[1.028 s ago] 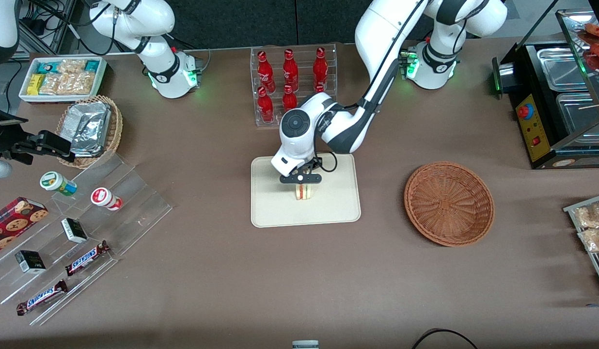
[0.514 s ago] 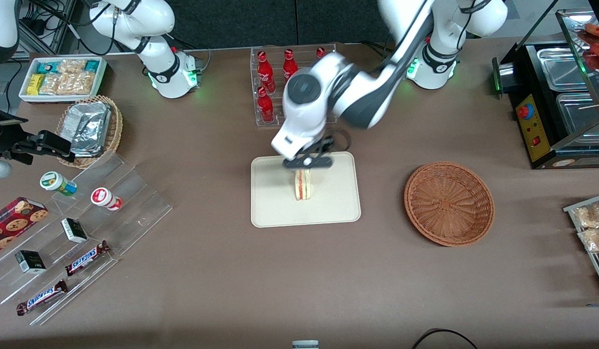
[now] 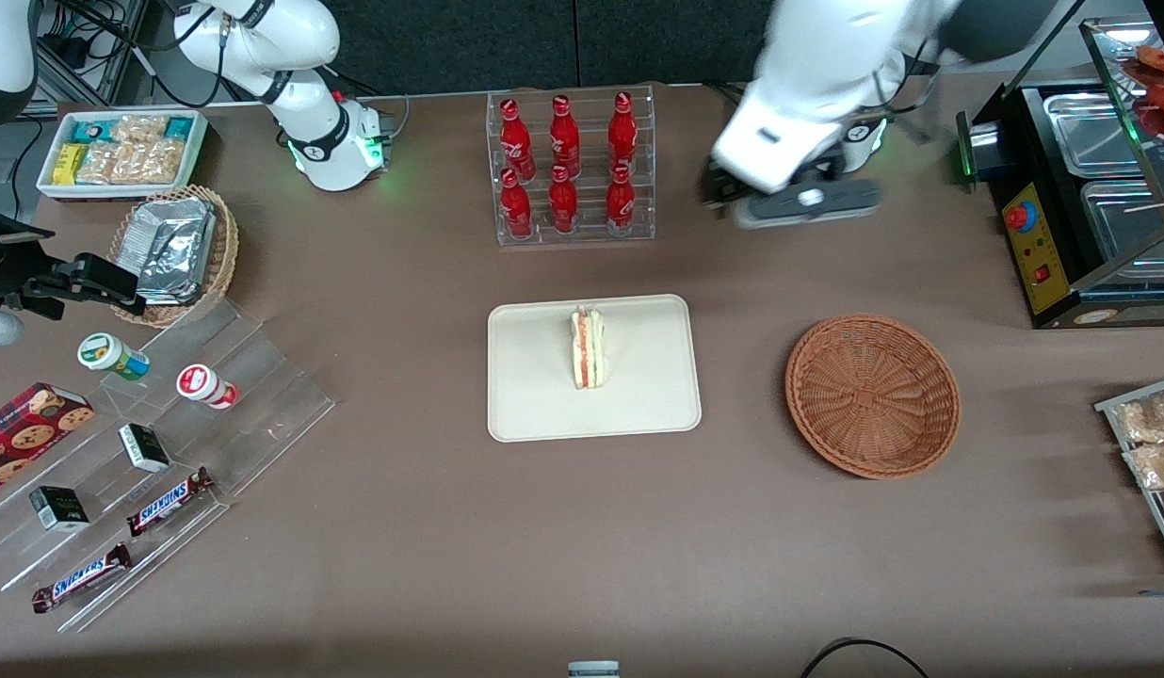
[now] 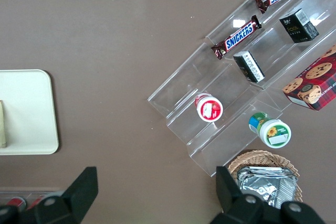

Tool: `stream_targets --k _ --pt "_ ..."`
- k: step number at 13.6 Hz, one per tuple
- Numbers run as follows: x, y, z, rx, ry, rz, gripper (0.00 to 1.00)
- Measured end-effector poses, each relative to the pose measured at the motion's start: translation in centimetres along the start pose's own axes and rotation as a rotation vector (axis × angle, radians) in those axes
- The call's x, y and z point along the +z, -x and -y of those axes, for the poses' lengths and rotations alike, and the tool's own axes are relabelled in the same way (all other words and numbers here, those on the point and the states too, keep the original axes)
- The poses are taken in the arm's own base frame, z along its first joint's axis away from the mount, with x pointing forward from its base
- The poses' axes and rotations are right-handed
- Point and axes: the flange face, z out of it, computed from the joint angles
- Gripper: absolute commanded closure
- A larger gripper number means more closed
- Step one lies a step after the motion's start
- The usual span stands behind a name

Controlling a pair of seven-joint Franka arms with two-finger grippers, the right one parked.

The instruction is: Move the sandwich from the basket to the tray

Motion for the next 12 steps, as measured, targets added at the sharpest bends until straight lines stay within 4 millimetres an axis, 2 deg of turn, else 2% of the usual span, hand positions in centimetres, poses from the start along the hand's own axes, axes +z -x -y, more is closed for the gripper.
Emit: stream_targets --k 2,6,9,12 --pt "-1.2 -1.3 5.3 0.025 -0.025 0.002 0.0" --pt "-1.3 -4.3 14.1 0.114 -0.039 0.025 0.0" --pt "-1.0 -5.8 19.7 0.137 -0.031 0.04 0.0" --pt "-0.6 -6.8 24.1 0.148 -0.027 0.053 0.0"
